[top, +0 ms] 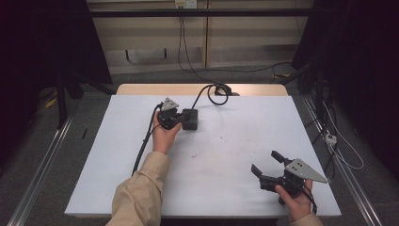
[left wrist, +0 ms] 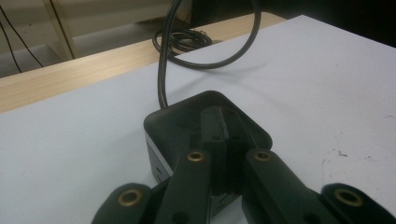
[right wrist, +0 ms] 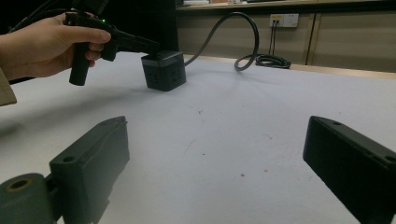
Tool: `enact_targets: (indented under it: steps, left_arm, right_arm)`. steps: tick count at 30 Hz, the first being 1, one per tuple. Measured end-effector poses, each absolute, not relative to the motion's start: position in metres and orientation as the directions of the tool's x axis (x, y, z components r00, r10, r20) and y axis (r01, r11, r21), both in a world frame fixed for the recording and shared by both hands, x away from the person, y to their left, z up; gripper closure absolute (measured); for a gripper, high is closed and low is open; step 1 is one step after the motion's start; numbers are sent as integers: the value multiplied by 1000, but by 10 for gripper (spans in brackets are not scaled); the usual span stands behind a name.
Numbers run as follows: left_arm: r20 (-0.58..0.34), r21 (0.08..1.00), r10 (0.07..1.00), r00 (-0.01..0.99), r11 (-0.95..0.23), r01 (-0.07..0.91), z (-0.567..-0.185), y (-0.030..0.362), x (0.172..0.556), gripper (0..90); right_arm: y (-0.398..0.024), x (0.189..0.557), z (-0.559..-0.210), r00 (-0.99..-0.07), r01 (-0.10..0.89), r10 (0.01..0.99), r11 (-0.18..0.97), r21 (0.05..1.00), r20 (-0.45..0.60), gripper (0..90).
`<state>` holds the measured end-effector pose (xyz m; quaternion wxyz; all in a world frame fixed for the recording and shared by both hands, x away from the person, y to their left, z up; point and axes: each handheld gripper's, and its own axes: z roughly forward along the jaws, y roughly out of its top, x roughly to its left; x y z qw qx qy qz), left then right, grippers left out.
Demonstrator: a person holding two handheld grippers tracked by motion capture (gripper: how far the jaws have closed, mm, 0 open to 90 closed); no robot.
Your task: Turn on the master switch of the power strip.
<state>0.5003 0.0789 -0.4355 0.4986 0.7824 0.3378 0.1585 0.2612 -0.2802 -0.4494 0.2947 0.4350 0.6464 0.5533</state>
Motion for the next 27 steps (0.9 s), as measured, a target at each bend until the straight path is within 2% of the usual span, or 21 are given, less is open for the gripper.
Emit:
enact_targets:
  steps: [10, 15, 22, 27]
  left_arm:
    - [-102, 881, 685, 722, -275, 386, -434, 79, 502, 900]
    - [-78, 875, 684, 725, -302, 379, -432, 77, 502, 900]
    - [-106, 875, 687, 719, -280, 396, -433, 78, 502, 900]
    - [-81, 871, 687, 722, -303, 386, -432, 77, 502, 900]
  right_arm:
    - [-280, 261, -449, -452, 234, 887, 16, 972, 94, 67]
    - [-281, 261, -449, -452, 232, 887, 15, 973, 94, 67]
    - [-280, 261, -448, -451, 231, 887, 13, 973, 95, 67]
    - [-280, 261, -448, -451, 230, 887, 13, 973, 94, 67]
